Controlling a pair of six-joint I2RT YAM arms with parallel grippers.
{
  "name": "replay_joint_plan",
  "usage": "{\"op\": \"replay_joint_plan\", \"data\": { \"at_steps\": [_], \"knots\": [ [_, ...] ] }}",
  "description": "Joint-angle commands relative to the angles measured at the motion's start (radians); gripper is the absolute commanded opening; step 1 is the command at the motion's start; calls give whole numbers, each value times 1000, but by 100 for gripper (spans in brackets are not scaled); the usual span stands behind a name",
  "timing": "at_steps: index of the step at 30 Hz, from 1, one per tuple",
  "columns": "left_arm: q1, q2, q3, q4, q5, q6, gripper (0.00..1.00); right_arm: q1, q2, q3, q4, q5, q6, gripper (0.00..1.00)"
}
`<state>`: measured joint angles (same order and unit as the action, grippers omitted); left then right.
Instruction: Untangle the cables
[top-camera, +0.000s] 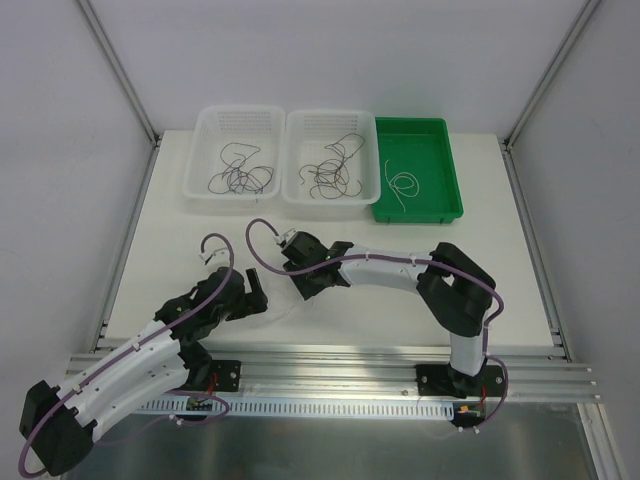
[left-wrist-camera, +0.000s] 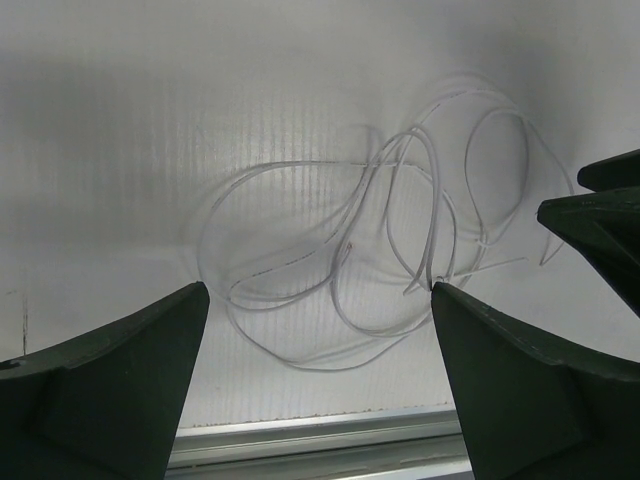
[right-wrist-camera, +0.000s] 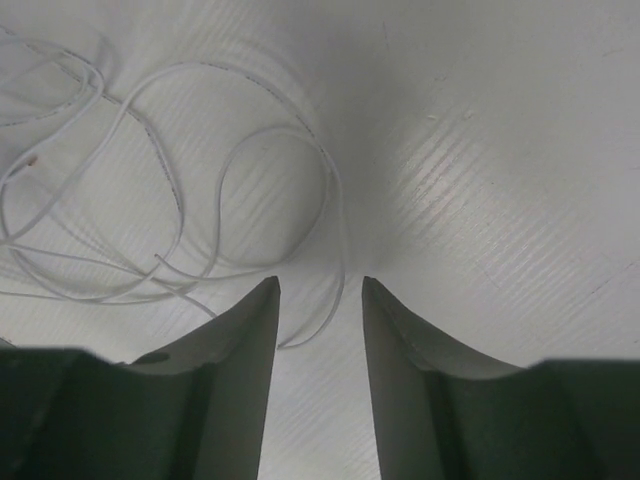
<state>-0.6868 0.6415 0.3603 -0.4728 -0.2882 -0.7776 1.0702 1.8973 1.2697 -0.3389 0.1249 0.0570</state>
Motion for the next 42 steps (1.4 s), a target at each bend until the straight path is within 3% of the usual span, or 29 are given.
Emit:
{"op": "replay_joint_plan", "data": {
  "at_steps": [1, 8, 11, 13, 14, 23, 27, 30, 34, 42],
  "knots": [
    [0, 6, 11, -9, 27, -17, 95, 5, 16, 23, 14, 32, 20, 40],
    [-2, 26, 23, 6, 72, -22, 95, 4, -9, -12, 24, 36, 17, 19],
    [-2, 37, 29, 23, 93, -23, 94, -1, -15, -23, 29, 38, 15, 15],
    [-3, 46, 32, 40, 109, -23, 94, -6, -20, -36, 35, 25, 15, 9],
    [-2, 46, 34, 45, 112, -25, 94, -7, -23, -42, 38, 24, 17, 1],
    [-3, 133, 55, 146, 152, -32, 89, -7, -194, -121, 18, 71, 18, 1],
    [-6, 202, 71, 190, 155, -32, 76, -6, -247, -139, 8, 85, 18, 1],
    [-13, 259, 95, 223, 147, -31, 61, -7, -286, -161, 8, 88, 18, 1],
    [-19, 316, 111, 238, 133, -28, 59, -10, -355, -194, -8, 128, 14, 1],
    [-19, 362, 106, 269, 103, -35, 45, -42, -556, -291, -69, 220, 12, 1]
  ]
}}
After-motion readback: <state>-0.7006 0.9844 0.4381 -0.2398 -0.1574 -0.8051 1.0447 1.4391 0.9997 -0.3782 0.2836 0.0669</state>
